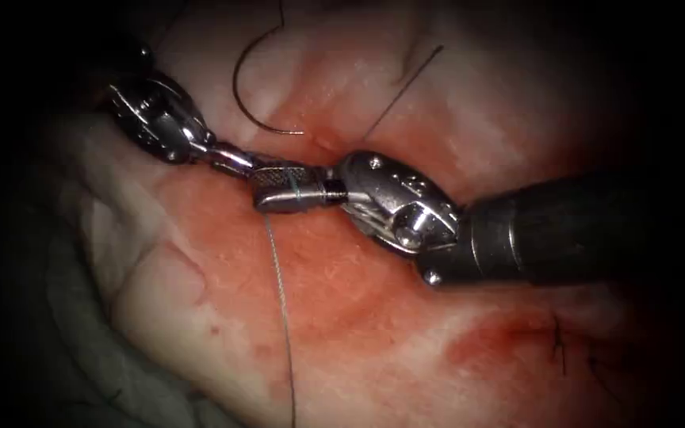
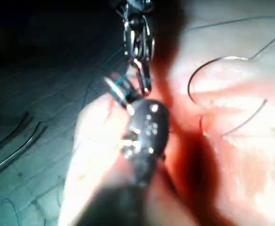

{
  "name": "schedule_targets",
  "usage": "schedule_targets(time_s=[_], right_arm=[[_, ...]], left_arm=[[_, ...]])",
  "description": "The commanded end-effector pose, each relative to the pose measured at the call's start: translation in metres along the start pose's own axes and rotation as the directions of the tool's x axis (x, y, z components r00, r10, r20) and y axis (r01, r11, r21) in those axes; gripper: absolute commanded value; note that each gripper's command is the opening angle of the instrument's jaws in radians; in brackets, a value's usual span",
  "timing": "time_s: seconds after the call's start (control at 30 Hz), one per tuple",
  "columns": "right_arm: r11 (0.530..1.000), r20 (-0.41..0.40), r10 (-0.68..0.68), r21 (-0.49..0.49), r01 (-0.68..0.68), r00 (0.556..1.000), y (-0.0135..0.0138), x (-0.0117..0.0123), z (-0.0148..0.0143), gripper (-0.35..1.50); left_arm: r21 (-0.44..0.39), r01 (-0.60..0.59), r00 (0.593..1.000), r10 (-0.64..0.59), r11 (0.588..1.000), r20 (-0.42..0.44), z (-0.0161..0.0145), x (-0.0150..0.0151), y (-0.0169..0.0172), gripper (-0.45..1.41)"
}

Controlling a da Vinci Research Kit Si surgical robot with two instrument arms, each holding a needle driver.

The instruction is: Wound Closure

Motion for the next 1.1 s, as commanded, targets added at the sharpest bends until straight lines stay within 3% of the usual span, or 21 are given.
schedule_targets(time_s=[0.03,0.17,0.27,0.6,1.1], right_arm=[[1.000,-0.003,0.000,-0.013,0.000,1.000,0.0001,-0.0007,0.0003,0.84],[0.998,-0.013,-0.004,-0.064,0.004,1.000,0.0006,-0.0004,0.0001,1.11],[0.995,-0.020,-0.011,-0.102,0.009,1.000,0.0010,-0.0002,-0.0002,1.20],[0.957,-0.053,-0.048,-0.288,0.031,0.997,0.0024,0.0002,-0.0023,1.11],[0.815,-0.103,-0.079,-0.580,0.004,0.992,0.0045,-0.0007,-0.0097,1.01]], left_arm=[[0.001,0.002,1.000,-0.002,1.000,0.005,0.0010,-0.0003,0.0003,-0.45],[-0.002,0.002,1.000,-0.002,1.000,0.002,0.0019,-0.0002,0.0002,-0.45],[-0.002,0.002,1.000,-0.002,1.000,0.002,0.0020,-0.0002,0.0002,-0.45],[-0.014,0.015,1.000,-0.015,1.000,0.003,0.0020,0.0002,-0.0003,-0.45],[-0.025,0.077,0.997,-0.076,0.997,0.032,0.0037,0.0002,-0.0021,-0.45]])
